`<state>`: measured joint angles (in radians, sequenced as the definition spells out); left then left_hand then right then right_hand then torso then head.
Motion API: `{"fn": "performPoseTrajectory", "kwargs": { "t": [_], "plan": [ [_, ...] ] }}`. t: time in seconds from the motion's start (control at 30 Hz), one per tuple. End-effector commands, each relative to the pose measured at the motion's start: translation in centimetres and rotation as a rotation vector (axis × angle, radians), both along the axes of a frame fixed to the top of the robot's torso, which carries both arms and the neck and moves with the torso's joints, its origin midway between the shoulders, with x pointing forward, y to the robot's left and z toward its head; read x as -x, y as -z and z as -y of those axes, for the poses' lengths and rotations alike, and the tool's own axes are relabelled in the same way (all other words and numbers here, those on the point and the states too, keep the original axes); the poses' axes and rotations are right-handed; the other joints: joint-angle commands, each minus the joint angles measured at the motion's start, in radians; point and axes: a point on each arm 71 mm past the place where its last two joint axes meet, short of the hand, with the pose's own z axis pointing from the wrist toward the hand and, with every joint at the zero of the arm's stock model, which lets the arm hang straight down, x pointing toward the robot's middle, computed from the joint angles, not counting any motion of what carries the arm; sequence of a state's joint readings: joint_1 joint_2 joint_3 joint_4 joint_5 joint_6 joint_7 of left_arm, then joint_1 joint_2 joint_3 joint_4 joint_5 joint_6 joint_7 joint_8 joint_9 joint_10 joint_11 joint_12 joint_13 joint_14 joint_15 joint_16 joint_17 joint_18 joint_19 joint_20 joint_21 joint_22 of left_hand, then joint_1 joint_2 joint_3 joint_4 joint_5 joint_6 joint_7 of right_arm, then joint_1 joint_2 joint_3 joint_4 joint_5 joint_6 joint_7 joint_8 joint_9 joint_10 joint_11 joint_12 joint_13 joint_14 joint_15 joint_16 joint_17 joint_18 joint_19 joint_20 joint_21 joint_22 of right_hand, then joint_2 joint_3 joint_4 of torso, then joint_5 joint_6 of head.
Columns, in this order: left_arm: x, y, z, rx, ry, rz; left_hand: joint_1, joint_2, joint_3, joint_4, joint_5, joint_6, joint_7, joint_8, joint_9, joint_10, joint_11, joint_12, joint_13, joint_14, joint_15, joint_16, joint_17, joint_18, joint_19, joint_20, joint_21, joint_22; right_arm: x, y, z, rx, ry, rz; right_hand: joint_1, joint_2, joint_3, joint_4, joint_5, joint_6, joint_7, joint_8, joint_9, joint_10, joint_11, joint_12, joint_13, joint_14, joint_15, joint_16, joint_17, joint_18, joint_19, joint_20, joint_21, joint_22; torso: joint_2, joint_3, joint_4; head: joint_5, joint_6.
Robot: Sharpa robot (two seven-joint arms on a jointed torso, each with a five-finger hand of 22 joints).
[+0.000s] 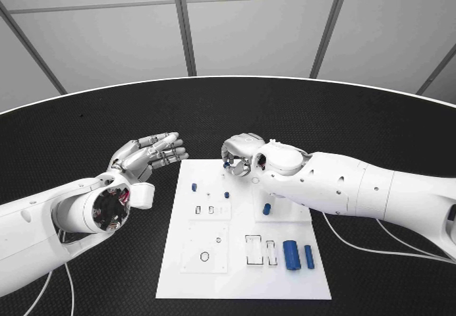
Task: Assemble the parts on the task board
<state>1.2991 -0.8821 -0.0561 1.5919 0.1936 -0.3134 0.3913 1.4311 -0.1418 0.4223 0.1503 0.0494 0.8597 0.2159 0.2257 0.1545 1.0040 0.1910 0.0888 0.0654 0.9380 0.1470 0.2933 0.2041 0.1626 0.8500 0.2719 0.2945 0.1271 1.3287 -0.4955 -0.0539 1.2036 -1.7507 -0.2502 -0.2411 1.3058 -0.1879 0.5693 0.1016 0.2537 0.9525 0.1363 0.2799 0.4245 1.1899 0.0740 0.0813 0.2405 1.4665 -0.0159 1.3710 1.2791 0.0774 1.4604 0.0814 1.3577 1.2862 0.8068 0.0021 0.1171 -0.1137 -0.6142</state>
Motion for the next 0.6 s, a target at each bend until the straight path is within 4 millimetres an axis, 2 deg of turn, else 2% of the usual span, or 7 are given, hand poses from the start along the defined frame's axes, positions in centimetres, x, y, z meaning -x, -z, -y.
{"fn": "performPoseTrajectory", "kwargs": {
  "t": [0.03,0.07,0.3,0.6],
  "plan": [
    [-0.01,0.00,-0.01,0.000,0.000,0.000,-0.009,-0.003,0.006,-0.001,0.002,-0.005,0.038,-0.004,-0.001,-0.002,0.005,-0.001,-0.001,-0.004,0.005,-0.007,0.001,0.020,0.003,-0.001,0.003,-0.001,-0.05,0.00,0.04,0.001,0.002,-0.001,-0.002,-0.016,0.011,0.002,-0.007,-0.020,0.005,-0.016,-0.004,-0.016,0.004,-0.010,-0.004,0.050,0.009,-0.003,-0.003,-0.012,-0.002,0.008,-0.007,-0.003,0.000,-0.0005,0.0001,0.000,0.000],
    [-0.01,0.00,-0.01,0.000,0.000,0.000,-0.010,-0.004,0.007,-0.002,0.002,-0.006,0.039,-0.004,-0.002,-0.002,0.006,-0.003,-0.001,-0.005,0.006,-0.007,0.001,0.020,0.003,-0.001,0.003,-0.001,-0.06,0.00,0.05,0.001,0.002,0.000,-0.005,-0.021,0.014,0.003,-0.008,-0.035,0.007,-0.028,-0.008,-0.023,0.006,-0.013,-0.006,0.049,0.011,-0.004,-0.006,-0.012,-0.004,0.010,-0.010,-0.006,0.001,-0.0006,0.0002,0.000,0.000],
    [-0.02,0.00,-0.06,-0.001,-0.001,-0.001,-0.010,-0.004,0.007,-0.002,0.002,-0.006,0.039,-0.004,-0.002,-0.002,0.006,-0.003,-0.001,-0.005,0.006,-0.007,0.001,0.020,0.003,-0.001,0.003,-0.001,-0.10,-0.07,0.09,-0.003,0.002,0.005,-0.010,-0.035,0.023,0.005,-0.009,-0.075,0.007,-0.059,-0.018,-0.048,0.008,-0.017,-0.015,0.046,0.013,-0.008,-0.015,-0.009,-0.009,0.015,-0.020,-0.015,0.001,-0.0005,0.0009,0.000,0.002],
    [-0.03,0.01,-0.08,-0.001,0.000,-0.002,-0.011,-0.004,0.008,-0.003,0.002,-0.006,0.039,-0.005,-0.002,-0.003,0.006,-0.004,-0.001,-0.006,0.006,-0.008,0.001,0.020,0.002,-0.001,0.003,-0.001,0.02,-0.24,0.35,-0.015,0.004,0.019,-0.010,-0.036,0.026,0.005,-0.008,-0.080,0.007,-0.064,-0.020,-0.049,0.008,-0.016,-0.016,0.045,0.013,-0.010,-0.018,-0.008,-0.011,0.015,-0.023,-0.019,0.001,0.0004,0.0003,0.000,0.003]
  ]
}}
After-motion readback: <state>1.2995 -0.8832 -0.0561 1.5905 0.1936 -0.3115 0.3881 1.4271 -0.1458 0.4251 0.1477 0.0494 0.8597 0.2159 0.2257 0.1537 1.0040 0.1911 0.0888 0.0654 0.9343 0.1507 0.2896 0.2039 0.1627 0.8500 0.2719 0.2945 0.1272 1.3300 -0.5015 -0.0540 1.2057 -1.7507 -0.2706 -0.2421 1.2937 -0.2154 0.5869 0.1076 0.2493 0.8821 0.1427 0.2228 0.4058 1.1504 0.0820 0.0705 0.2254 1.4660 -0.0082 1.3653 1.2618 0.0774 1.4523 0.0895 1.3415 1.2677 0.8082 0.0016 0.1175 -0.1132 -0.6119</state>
